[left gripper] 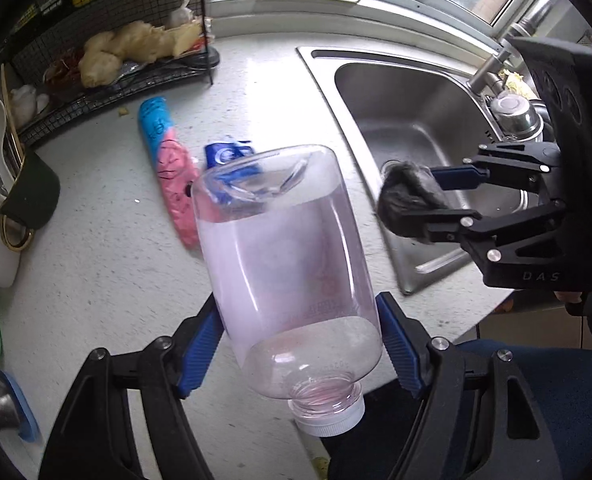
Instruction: Collect trash
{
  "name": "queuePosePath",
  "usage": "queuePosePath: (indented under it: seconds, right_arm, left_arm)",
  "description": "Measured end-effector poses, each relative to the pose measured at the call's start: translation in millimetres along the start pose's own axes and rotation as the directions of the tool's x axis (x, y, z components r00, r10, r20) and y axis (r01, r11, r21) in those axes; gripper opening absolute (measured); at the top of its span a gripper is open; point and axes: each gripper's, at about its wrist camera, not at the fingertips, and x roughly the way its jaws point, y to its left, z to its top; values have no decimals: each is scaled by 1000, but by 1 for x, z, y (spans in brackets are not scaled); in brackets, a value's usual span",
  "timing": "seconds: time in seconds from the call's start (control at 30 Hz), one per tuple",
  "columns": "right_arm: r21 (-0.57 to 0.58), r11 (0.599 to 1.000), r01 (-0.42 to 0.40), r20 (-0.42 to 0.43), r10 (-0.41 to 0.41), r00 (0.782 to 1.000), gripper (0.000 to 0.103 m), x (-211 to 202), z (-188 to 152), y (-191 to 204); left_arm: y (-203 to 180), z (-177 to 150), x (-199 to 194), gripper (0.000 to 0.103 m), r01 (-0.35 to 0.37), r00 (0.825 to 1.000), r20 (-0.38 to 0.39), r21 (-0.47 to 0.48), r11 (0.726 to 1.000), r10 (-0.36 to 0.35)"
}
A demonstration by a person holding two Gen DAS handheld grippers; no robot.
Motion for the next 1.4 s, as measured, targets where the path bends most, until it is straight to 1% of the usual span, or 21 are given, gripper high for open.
queuePosePath:
  seconds: [0.1, 0.13, 0.27, 0.4, 0.43, 0.6, 0.7, 0.83, 0.97, 1.0, 1.1, 1.17, 1.3, 1.4]
  right_arm:
    - [-17, 1000, 3, 29, -3, 1000, 40, -19, -16, 1]
    - [-20, 1000, 6, 38, -5, 999, 40, -25, -21, 1]
    - [-26, 1000, -5, 65, 7, 998, 40, -47, -48, 2]
    - [-45, 999, -6, 79, 10, 997, 40, -60, -78, 4]
    - [-50, 999, -8, 80, 12, 997, 40, -62, -86, 4]
    - [-90, 996, -28, 75, 35, 997, 40, -77, -133, 9]
    - [-105, 993, -45, 64, 51, 997, 40, -79, -158, 11]
    - [-113, 991, -67, 38, 72, 997, 40, -78, -190, 14]
    - [-125, 988, -85, -24, 82, 996, 40, -66, -225, 17]
    - [-126, 988, -94, -47, 88, 995, 40, -59, -234, 18]
    - [-136, 985, -101, -82, 91, 993, 40, -43, -251, 21]
    - [-133, 985, -107, -103, 94, 990, 40, -28, -260, 23]
    - [-89, 988, -123, -152, 108, 982, 40, 11, -276, 25]
    - [-83, 992, -96, -155, 83, 984, 40, 41, -291, 25]
  left_arm:
    - [-28, -15, -7, 73, -2, 1000, 13, -4, 1000, 3]
    - [-29, -20, -13, 73, -2, 1000, 16, -6, 1000, 2]
    - [-59, -39, -26, 73, -23, 999, 37, -21, 1000, 24]
    - [-83, -61, -32, 73, -35, 998, 50, -36, 999, 36]
    - [-88, -65, -31, 73, -35, 998, 49, -41, 999, 37]
    - [-130, -106, -30, 73, -59, 997, 49, -84, 995, 63]
    - [-152, -131, -29, 73, -66, 996, 51, -113, 991, 72]
    - [-176, -166, -20, 73, -81, 996, 32, -155, 985, 87]
    - [-191, -195, -2, 73, -66, 998, -10, -195, 979, 65]
    - [-194, -202, 3, 73, -55, 998, -17, -204, 977, 53]
    - [-201, -221, 15, 73, -42, 999, -27, -220, 975, 37]
    - [-200, -232, 29, 73, -43, 998, -51, -237, 971, 32]
    - [-191, -252, 63, 73, -28, 996, -94, -272, 962, 3]
    - [-179, -263, 91, 73, -17, 994, -109, -298, 954, -16]
